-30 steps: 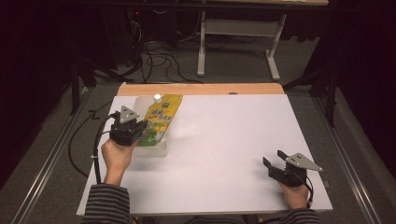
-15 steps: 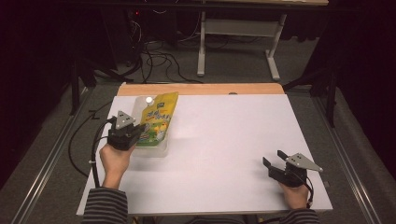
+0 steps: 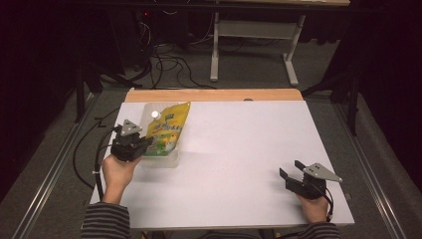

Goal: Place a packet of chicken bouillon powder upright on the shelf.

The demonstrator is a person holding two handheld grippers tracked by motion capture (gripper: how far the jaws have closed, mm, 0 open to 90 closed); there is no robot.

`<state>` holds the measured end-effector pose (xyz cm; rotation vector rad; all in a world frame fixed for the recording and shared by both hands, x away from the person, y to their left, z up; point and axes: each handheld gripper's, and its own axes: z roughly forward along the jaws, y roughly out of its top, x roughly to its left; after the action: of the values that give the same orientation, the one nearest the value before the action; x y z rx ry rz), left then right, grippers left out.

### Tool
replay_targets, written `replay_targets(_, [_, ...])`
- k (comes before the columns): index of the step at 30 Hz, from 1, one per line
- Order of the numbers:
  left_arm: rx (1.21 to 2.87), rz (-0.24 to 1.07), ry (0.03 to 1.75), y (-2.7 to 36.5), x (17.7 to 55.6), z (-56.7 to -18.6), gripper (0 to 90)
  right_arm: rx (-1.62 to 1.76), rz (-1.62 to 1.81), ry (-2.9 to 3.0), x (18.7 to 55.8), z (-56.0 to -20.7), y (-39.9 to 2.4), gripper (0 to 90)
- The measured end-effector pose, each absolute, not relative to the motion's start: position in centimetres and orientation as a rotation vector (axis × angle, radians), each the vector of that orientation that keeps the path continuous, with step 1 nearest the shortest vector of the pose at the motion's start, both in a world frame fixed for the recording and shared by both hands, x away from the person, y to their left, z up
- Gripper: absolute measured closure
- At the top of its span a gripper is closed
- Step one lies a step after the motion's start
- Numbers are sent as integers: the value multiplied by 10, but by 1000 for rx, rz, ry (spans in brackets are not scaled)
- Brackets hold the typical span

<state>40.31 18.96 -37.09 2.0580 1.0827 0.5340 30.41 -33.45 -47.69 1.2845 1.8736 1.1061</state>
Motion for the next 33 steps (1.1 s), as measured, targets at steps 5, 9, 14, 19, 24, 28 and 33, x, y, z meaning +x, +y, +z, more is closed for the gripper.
replay_targets(5, [2067, 520, 1084, 185, 408, -373, 854, 1286, 1108, 1871, 304, -477, -335, 326])
replay_targets(9, [2078, 548, 1062, 183, 406, -374, 899, 1282, 1099, 1874, 304, -477, -334, 326])
replay_targets(14, [2067, 600, 1012, 179, 402, -377, 900, 1294, 1099, 1876, 304, -477, -334, 326])
replay_targets(19, [2017, 598, 1018, 180, 403, -386, 900, 1286, 1099, 1871, 304, -477, -334, 326])
replay_targets(24, [1995, 576, 1034, 185, 402, -390, 895, 1282, 1099, 1871, 304, -477, -334, 326])
replay_targets(28, [1987, 567, 1033, 189, 399, -392, 871, 1291, 1101, 1871, 304, -477, -334, 326])
replay_targets(33, [1968, 549, 1069, 199, 396, -395, 858, 1281, 1108, 1871, 304, -477, -335, 325])
